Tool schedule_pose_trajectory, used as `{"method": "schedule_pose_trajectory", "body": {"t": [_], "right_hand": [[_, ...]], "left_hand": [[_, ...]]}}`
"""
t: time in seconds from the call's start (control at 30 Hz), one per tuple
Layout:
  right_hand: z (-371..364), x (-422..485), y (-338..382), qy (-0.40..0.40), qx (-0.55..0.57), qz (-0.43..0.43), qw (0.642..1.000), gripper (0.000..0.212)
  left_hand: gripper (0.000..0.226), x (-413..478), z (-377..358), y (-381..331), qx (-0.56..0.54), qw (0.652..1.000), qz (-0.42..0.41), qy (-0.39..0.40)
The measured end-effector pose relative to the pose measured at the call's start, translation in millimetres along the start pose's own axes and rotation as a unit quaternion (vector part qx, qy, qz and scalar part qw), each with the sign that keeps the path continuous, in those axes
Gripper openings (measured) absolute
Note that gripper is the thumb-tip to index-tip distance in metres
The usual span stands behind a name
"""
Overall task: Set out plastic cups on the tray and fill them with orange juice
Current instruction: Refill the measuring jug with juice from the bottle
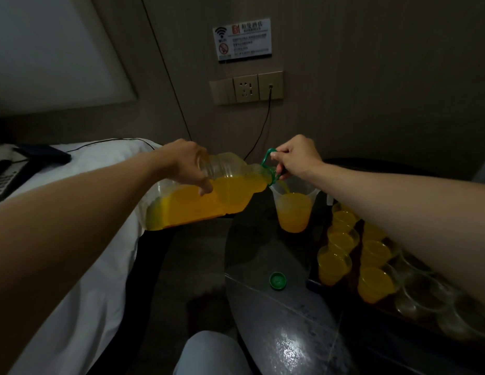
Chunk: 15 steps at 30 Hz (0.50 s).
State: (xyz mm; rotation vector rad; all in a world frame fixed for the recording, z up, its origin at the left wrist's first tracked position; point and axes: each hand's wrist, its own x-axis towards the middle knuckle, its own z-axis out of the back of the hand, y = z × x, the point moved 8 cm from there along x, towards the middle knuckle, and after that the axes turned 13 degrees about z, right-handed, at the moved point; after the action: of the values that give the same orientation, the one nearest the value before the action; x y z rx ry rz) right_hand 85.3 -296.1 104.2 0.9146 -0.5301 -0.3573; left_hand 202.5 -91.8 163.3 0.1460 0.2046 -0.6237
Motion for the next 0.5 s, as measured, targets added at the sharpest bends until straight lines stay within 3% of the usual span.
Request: {"method": "schedule_pose_trajectory", "body": {"t": [0.5], "right_hand": [[4.2, -0.1, 0.8, -0.009, -0.007, 0.008, 1.000, 0.014]], "left_hand": [[0.053, -2.2, 3.8, -4.3, 0.013, 1.000, 0.000, -0.012]]}}
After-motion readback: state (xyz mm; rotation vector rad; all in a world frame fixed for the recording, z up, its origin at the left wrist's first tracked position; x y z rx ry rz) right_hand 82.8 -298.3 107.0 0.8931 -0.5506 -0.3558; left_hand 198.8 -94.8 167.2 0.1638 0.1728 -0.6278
